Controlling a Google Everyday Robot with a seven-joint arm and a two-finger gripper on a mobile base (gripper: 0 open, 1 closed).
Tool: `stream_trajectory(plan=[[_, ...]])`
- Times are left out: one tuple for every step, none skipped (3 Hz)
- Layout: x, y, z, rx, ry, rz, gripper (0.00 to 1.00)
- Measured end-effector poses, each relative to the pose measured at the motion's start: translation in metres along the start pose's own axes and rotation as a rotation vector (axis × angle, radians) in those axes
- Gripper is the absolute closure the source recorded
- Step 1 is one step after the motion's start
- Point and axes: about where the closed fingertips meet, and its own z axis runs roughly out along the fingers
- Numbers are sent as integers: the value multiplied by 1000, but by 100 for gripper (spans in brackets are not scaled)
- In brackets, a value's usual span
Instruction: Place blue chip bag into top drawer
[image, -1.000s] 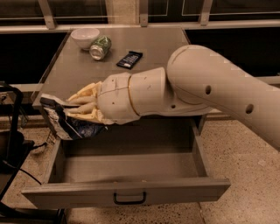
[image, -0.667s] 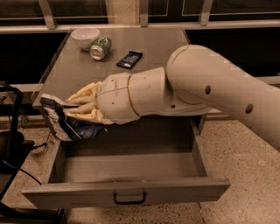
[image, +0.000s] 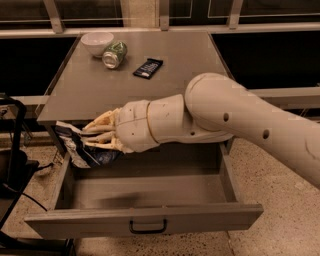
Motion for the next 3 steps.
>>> stream_trajectory(plan=[[21,6,0,10,-4,-25,100],[44,11,-1,26,-24,-39,100],[69,16,-2,47,-50,-37,100]])
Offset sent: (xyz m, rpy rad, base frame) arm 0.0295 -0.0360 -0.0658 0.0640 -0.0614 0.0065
